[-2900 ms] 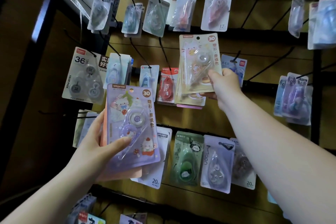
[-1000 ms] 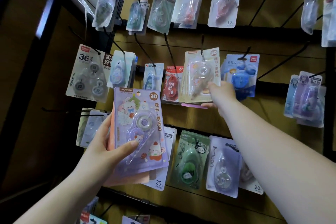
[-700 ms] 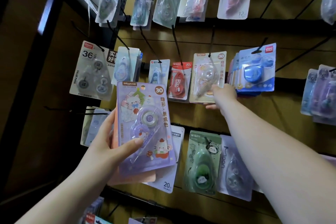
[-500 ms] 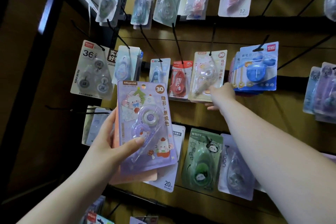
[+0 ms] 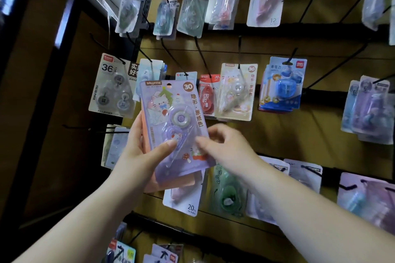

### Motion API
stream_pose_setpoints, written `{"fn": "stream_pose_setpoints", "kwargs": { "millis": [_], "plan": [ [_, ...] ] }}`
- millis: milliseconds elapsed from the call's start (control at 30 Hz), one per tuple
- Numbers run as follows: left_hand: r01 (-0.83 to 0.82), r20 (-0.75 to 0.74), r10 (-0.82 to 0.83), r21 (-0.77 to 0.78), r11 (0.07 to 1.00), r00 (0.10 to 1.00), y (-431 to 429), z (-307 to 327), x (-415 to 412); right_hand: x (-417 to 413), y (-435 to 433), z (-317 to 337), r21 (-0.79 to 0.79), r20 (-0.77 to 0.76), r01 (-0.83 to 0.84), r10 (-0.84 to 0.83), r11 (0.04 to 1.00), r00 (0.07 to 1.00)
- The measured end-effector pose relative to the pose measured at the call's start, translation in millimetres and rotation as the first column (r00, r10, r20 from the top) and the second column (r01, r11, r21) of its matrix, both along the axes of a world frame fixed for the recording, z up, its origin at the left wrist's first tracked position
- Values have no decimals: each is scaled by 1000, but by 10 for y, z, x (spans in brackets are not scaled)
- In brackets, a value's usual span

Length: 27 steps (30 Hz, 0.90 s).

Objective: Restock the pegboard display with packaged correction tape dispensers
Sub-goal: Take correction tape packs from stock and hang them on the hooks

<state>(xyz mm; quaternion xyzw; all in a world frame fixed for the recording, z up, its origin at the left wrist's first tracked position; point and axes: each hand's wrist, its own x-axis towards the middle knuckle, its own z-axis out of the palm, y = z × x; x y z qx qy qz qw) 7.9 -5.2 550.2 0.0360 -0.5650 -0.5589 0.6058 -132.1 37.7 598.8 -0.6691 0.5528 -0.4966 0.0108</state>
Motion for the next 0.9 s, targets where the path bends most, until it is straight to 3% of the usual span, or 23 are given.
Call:
{"fn": "stream_pose_setpoints", "kwargs": {
  "millis": [100, 267, 600, 900],
  "plan": [
    [-24, 30, 25, -49, 999, 999, 76, 27, -68, -23, 54, -39, 68, 80, -79, 73, 995, 994],
    [-76, 13, 79, -123, 990, 997, 49, 49, -137, -55, 133, 14, 30, 285, -109, 96, 994, 954],
    [-127, 49, 136, -151, 980, 990, -17, 45, -114, -117, 148, 31, -16, 426, -66, 67, 998, 902],
    [-208, 83, 220, -134, 969, 972, -58, 36, -48, -367, 155, 495, -288, 315, 180, -84, 941, 945]
  ]
}}
